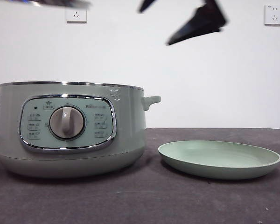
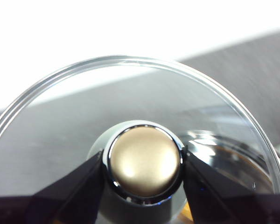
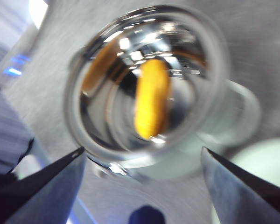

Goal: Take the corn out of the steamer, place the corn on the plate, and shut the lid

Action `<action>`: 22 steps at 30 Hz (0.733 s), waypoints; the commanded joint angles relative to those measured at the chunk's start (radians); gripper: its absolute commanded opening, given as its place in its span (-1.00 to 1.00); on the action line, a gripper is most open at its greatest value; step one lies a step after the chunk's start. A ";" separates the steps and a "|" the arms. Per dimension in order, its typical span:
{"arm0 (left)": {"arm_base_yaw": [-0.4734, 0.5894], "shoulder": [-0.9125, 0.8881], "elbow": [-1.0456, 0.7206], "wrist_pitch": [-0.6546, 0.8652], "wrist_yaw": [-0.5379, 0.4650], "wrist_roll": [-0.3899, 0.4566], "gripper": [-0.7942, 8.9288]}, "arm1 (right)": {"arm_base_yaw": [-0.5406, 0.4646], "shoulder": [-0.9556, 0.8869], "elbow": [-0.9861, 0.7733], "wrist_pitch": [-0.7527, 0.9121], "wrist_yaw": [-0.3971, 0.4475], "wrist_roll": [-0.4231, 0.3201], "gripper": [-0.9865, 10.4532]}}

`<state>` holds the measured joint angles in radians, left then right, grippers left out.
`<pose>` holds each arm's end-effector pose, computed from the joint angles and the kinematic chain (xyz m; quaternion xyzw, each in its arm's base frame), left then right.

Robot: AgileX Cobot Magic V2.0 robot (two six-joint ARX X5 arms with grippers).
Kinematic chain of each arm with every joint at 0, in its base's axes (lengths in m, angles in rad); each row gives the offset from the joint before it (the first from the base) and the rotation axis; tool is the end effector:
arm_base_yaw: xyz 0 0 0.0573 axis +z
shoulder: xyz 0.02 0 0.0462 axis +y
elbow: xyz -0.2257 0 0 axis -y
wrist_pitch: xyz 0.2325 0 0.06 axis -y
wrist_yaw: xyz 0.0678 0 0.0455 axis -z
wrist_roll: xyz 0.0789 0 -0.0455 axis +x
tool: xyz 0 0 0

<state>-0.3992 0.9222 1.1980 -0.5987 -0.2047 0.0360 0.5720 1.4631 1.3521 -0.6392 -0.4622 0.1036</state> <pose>0.2169 -0.0741 0.3584 0.0655 0.1517 -0.0986 0.9813 0.2624 0.2108 0.2674 0.0218 0.3891 0.4404 0.8088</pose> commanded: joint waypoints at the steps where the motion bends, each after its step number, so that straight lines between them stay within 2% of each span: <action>1: -0.001 -0.081 0.019 0.020 -0.032 0.006 -0.85 | 0.046 0.110 0.126 -0.050 0.023 -0.029 -0.11; 7: -0.001 -0.189 0.019 -0.033 -0.041 0.000 -0.85 | 0.145 0.335 0.408 -0.198 0.195 -0.106 -0.11; 12: -0.001 -0.240 0.019 -0.080 -0.059 -0.010 -0.85 | 0.201 0.484 0.555 -0.222 0.242 -0.131 -0.12; 17: -0.001 -0.245 0.019 -0.138 -0.059 -0.011 -0.85 | 0.238 0.589 0.615 -0.196 0.333 -0.162 -0.12; 22: -0.001 -0.245 0.019 -0.159 -0.057 -0.018 -0.85 | 0.251 0.676 0.630 -0.179 0.339 -0.174 -0.13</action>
<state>-0.3996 0.6926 1.1984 -0.8097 -0.2588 0.0296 0.8200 2.1151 1.9774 -0.8261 -0.1276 -0.0566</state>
